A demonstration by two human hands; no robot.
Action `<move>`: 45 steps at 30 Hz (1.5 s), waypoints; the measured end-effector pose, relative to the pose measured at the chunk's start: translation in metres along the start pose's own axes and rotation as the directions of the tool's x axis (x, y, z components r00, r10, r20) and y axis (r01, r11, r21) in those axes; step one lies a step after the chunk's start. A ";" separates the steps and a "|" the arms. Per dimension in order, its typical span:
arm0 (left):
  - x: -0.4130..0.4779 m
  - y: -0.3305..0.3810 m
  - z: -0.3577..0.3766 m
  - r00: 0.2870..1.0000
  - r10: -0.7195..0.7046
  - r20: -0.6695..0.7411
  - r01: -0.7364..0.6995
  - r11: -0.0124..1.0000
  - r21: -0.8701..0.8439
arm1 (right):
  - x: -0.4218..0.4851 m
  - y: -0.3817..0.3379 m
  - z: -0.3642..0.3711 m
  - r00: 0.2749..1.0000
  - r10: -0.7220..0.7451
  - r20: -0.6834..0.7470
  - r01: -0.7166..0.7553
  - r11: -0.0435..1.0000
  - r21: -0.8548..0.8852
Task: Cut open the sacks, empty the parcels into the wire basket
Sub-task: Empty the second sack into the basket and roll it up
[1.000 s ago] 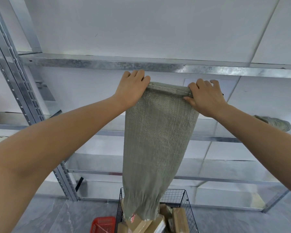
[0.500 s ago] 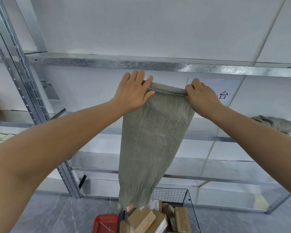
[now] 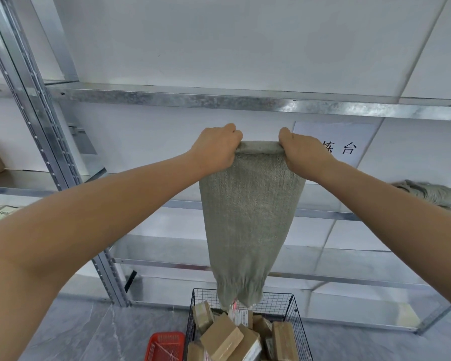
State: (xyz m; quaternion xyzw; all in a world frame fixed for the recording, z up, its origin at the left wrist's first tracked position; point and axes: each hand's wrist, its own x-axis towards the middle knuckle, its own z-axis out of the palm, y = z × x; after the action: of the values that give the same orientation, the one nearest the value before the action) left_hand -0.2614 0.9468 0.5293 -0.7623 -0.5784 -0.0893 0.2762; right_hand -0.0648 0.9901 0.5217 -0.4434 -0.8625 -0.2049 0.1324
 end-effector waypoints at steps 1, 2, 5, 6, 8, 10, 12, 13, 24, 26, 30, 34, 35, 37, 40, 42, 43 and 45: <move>-0.001 0.002 -0.003 1.000 -0.007 0.015 0.007 1.000 0.019 | -0.001 -0.001 0.001 1.000 -0.015 -0.027 0.015 1.000 -0.010; 0.000 0.003 -0.005 1.000 -0.002 0.010 0.002 1.000 0.031 | -0.001 -0.001 0.002 0.998 -0.020 -0.057 0.020 1.000 -0.006; -0.002 0.005 -0.011 1.000 0.021 -0.008 -0.020 0.999 0.045 | -0.002 -0.001 0.007 0.982 -0.040 -0.183 0.048 0.998 0.038; -0.003 0.006 -0.012 1.000 0.026 -0.017 -0.025 0.999 0.033 | -0.003 0.000 0.010 0.975 -0.050 -0.215 0.062 0.997 0.045; -0.005 0.007 -0.013 0.997 0.058 -0.057 -0.057 0.998 0.017 | -0.004 0.002 0.013 0.967 -0.061 -0.247 0.076 0.996 0.054; -0.007 0.005 -0.008 0.986 0.113 -0.126 -0.106 0.993 0.055 | -0.005 0.004 0.016 0.968 -0.063 -0.243 0.076 0.996 0.046; -0.008 0.004 -0.003 0.974 0.155 -0.166 -0.143 0.986 0.086 | -0.007 0.007 0.018 0.969 -0.071 -0.235 0.075 0.997 0.006; -0.007 0.003 0.000 0.972 0.167 -0.166 -0.154 0.984 0.089 | -0.007 0.009 0.020 0.967 -0.081 -0.240 0.079 0.997 -0.018; -0.006 0.009 -0.009 0.990 0.135 -0.027 -0.134 0.990 0.035 | -0.001 -0.001 0.016 0.963 -0.179 -0.201 0.158 0.981 -0.115; -0.004 0.010 -0.009 0.991 0.132 0.023 -0.133 0.991 0.033 | 0.002 -0.005 0.013 0.958 -0.219 -0.185 0.206 0.975 -0.085; -0.003 0.008 -0.007 0.992 0.079 0.099 -0.060 0.981 -0.184 | 0.002 -0.011 0.005 0.992 -0.099 -0.077 0.102 0.994 0.030; -0.001 0.004 -0.015 0.922 0.134 0.362 0.070 0.864 -0.498 | -0.007 -0.013 0.007 0.967 -0.114 -0.227 0.156 0.971 0.179; 0.001 0.001 -0.017 0.902 0.146 0.407 0.085 0.863 -0.497 | -0.007 -0.013 0.010 0.949 -0.114 -0.295 0.185 0.957 0.226; 0.007 -0.005 -0.016 0.887 0.162 0.433 0.074 0.875 -0.478 | -0.004 -0.012 0.017 0.905 -0.144 -0.401 0.243 0.948 0.206; 0.010 -0.009 -0.008 0.910 0.129 0.393 0.069 0.889 -0.452 | 0.003 -0.008 0.026 0.903 -0.154 -0.401 0.201 0.977 0.077; 0.009 -0.005 0.000 0.941 0.095 0.326 0.038 0.925 -0.379 | 0.006 -0.003 0.028 0.919 -0.160 -0.360 0.169 0.986 -0.009; 0.008 -0.003 0.002 0.957 0.076 0.279 0.019 0.946 -0.323 | 0.007 -0.002 0.027 0.939 -0.165 -0.301 0.161 0.986 -0.038; 0.008 -0.001 0.005 0.983 0.037 0.181 0.003 0.977 -0.213 | 0.007 -0.002 0.022 0.970 -0.154 -0.186 0.144 0.987 -0.066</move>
State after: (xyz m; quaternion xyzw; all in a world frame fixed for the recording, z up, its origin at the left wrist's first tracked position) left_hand -0.2608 0.9558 0.5292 -0.7973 -0.5822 -0.0772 0.1392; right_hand -0.0716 1.0048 0.5048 -0.3589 -0.8712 -0.2780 0.1867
